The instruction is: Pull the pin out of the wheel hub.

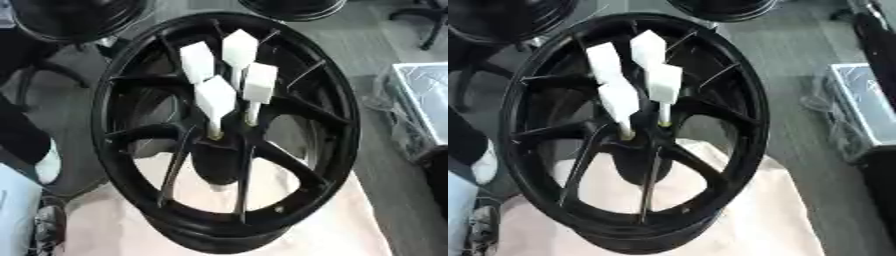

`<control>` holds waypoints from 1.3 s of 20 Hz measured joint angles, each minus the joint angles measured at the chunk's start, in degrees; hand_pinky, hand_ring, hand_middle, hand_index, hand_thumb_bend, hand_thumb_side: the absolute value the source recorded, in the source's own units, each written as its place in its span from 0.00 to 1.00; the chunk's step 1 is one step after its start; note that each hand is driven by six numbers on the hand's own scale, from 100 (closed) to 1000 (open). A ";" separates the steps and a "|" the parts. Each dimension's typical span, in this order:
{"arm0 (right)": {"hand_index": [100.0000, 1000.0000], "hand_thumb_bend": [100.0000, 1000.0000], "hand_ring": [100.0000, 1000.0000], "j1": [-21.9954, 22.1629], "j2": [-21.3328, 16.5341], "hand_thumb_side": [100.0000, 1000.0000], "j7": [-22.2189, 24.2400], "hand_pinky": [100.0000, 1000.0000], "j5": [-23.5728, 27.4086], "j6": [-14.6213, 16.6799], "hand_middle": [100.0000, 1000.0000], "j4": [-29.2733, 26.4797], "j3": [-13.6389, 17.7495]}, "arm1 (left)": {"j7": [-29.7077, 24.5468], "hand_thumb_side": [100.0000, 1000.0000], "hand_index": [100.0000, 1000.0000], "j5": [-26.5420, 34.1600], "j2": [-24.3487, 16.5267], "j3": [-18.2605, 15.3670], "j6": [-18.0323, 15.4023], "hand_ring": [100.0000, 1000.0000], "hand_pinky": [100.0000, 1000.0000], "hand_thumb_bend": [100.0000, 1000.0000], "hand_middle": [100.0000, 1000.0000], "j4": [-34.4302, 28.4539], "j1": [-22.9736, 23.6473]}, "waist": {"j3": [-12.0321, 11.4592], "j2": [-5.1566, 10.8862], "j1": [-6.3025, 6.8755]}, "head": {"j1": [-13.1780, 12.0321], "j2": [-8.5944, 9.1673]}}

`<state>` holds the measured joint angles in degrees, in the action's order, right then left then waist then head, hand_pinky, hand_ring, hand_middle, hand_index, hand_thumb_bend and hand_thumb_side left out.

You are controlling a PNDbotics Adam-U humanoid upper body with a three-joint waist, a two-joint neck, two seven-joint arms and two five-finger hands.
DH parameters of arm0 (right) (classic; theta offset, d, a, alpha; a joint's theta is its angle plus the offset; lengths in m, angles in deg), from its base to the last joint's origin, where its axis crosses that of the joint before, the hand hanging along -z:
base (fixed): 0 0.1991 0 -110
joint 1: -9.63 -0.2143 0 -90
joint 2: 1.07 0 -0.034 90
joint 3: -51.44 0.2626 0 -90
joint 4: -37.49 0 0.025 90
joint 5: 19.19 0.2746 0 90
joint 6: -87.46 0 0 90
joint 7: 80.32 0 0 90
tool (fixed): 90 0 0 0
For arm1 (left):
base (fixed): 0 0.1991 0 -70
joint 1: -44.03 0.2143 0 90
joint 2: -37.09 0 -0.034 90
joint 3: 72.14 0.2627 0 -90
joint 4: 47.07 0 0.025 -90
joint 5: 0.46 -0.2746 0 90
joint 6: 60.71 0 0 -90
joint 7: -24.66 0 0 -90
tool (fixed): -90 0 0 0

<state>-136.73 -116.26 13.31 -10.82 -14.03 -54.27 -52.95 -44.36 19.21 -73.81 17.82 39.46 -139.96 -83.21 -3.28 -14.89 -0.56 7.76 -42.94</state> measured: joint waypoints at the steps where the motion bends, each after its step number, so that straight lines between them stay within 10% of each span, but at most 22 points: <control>1: 0.87 0.41 0.79 -0.99 -0.39 0.46 0.94 0.86 -0.83 0.80 0.70 -1.03 -1.43 | -0.03 0.72 0.86 0.00 -0.04 0.06 0.04 0.79 0.76 0.18 0.78 -0.02 0.02 | -0.02 0.05 -0.06 | 0.09 -0.04; 11: 0.88 0.33 0.79 -8.13 -1.37 0.42 12.00 0.87 -7.10 10.83 0.72 -2.71 -14.38 | 0.14 0.71 0.86 0.12 -1.41 0.06 0.11 0.79 0.76 0.18 0.78 -0.46 0.53 | -0.86 0.02 -0.62 | 1.39 0.33; 15: 0.88 0.45 0.76 -10.52 -0.07 0.45 32.92 0.80 -8.18 15.87 0.69 0.33 -10.50 | 0.60 0.71 0.86 0.52 -1.52 -0.43 0.04 0.79 0.76 0.17 0.78 -0.68 1.11 | -0.78 -0.12 -0.25 | 1.62 0.45; 19: 0.86 0.50 0.74 -11.58 0.59 0.40 41.30 0.77 -9.24 12.49 0.67 0.38 -8.20 | 0.85 0.71 0.86 0.65 -2.02 -0.51 -0.01 0.79 0.76 0.18 0.78 -0.69 1.67 | -0.36 -0.11 -0.24 | 1.64 0.20; 26: 0.86 0.56 0.73 -11.69 0.82 0.36 38.21 0.77 -8.87 0.39 0.67 -4.55 -10.54 | 0.91 0.71 0.86 0.71 -3.09 -0.49 0.18 0.79 0.76 0.18 0.78 -0.65 2.43 | 0.56 0.98 -0.76 | 0.82 -0.83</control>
<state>-148.42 -115.44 51.53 -19.69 -13.63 -58.81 -63.49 -43.45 19.92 -76.90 17.33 39.64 -140.61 -80.78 -2.72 -13.91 -1.32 8.57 -43.77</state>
